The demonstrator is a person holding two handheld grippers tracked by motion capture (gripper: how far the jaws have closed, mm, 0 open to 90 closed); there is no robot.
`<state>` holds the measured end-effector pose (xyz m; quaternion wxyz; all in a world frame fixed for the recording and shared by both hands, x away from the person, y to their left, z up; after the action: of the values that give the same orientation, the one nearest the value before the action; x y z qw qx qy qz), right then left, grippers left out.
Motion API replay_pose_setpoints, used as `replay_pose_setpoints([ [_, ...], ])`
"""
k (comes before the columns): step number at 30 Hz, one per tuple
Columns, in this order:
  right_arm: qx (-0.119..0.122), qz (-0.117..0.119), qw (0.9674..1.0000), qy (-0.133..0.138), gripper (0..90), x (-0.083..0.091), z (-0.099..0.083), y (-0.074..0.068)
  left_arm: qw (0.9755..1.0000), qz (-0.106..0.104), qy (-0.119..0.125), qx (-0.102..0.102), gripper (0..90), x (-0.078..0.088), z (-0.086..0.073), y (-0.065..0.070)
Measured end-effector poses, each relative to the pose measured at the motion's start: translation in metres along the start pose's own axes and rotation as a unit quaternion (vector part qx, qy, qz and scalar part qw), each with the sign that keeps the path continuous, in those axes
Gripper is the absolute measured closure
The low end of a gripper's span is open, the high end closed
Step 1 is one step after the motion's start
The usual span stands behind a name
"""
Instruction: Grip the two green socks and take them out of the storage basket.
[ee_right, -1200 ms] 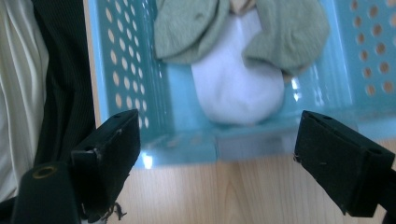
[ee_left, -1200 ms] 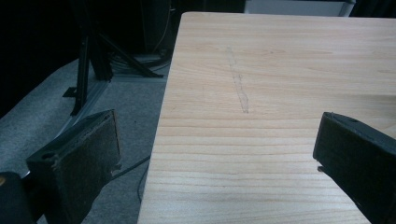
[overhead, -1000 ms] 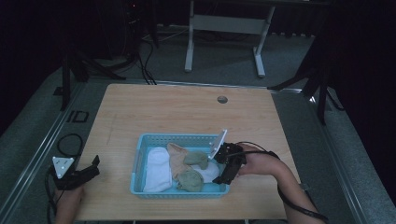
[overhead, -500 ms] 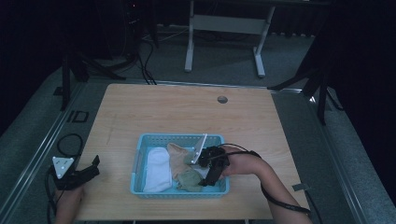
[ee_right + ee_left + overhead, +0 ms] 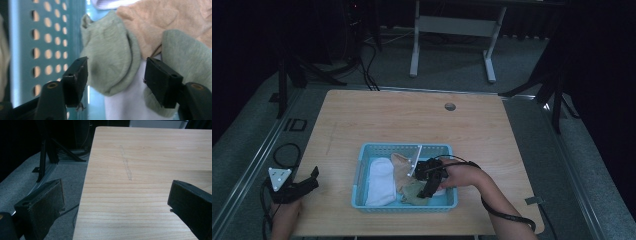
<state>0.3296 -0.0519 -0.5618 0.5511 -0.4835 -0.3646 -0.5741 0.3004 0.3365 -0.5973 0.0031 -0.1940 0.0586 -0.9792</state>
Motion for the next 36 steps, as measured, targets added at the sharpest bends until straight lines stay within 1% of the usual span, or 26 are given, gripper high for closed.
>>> replay_pose_setpoints([
  [2,-0.003,-0.003,1.0,-0.003,44.3,-0.003,0.001,0.002,1.0,0.0,0.001,0.0,0.4,0.0,0.0,0.0],
  [3,0.001,-0.007,1.0,-0.004,51.0,-0.005,0.002,0.002,1.0,0.0,0.0,0.0,0.4,0.0,0.0,0.0],
  [4,0.006,-0.005,1.0,-0.003,57.2,-0.006,0.002,0.002,1.0,-0.001,0.0,0.0,0.4,0.0,0.0,0.0],
  [5,0.008,-0.004,1.0,-0.002,61.0,-0.006,0.003,0.001,1.0,-0.001,-0.001,0.0,0.4,0.0,0.0,0.0],
  [6,0.012,-0.005,0.9999,0.0,67.5,-0.005,0.003,0.001,1.0,-0.001,-0.001,0.0,0.4,0.0,0.0,0.0],
  [8,0.015,-0.008,0.9999,0.002,74.2,-0.002,0.004,-0.001,1.0,-0.001,-0.001,0.0,0.4,0.0,0.0,0.0],
  [9,0.014,-0.007,0.9999,0.001,75.5,0.0,0.004,-0.002,1.0,0.0,-0.001,0.0,0.4,0.0,0.0,0.0],
  [11,0.019,-0.012,0.9997,-0.002,77.5,0.002,0.005,-0.003,1.0,0.0,-0.001,0.0,0.3,0.0,0.0,0.0],
  [13,0.026,-0.011,0.9996,-0.005,78.2,0.005,0.004,-0.005,1.0,0.0,-0.001,0.0,0.4,0.0,0.0,0.0],
  [17,0.025,-0.013,0.9996,-0.005,78.6,0.012,0.004,-0.008,1.0,0.001,-0.002,0.0,0.4,0.0,0.0,0.0],
  [19,0.029,-0.018,0.9994,0.002,78.7,0.015,0.005,-0.008,1.0,0.001,-0.002,-0.001,0.4,0.0,0.0,0.0],
  [21,0.024,-0.016,0.9996,0.001,78.7,0.018,0.004,-0.009,1.0,0.001,-0.002,-0.001,0.4,0.0,0.0,0.0],
  [27,0.03,-0.015,0.9991,0.027,78.9,0.034,0.008,-0.012,1.0,0.002,-0.002,0.0,0.4,-0.001,0.0,0.0],
  [29,0.03,-0.015,0.9988,0.035,79.0,0.042,0.008,-0.013,1.0,0.002,-0.003,-0.001,0.4,-0.001,0.0,0.0],
  [33,0.032,-0.024,0.9981,0.046,79.3,0.059,0.007,-0.014,1.0,0.002,-0.003,0.0,0.4,-0.001,0.0,0.0],
  [36,0.032,-0.02,0.9972,0.065,79.4,0.074,0.005,-0.016,1.0,0.003,-0.003,-0.001,0.4,-0.001,0.0,0.0],
])
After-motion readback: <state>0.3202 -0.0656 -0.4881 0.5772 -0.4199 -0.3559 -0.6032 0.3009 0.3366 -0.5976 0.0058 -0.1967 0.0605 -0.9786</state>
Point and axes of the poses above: each handheld gripper's, and its own axes: x roughly backward along the jaws, z roughly out of its top, y roughly to its right, the point moved 7 cm from there along -x, roughly forward along the jaws, and after that the axes turned 9 degrees about -x, right-handed, at the moved point
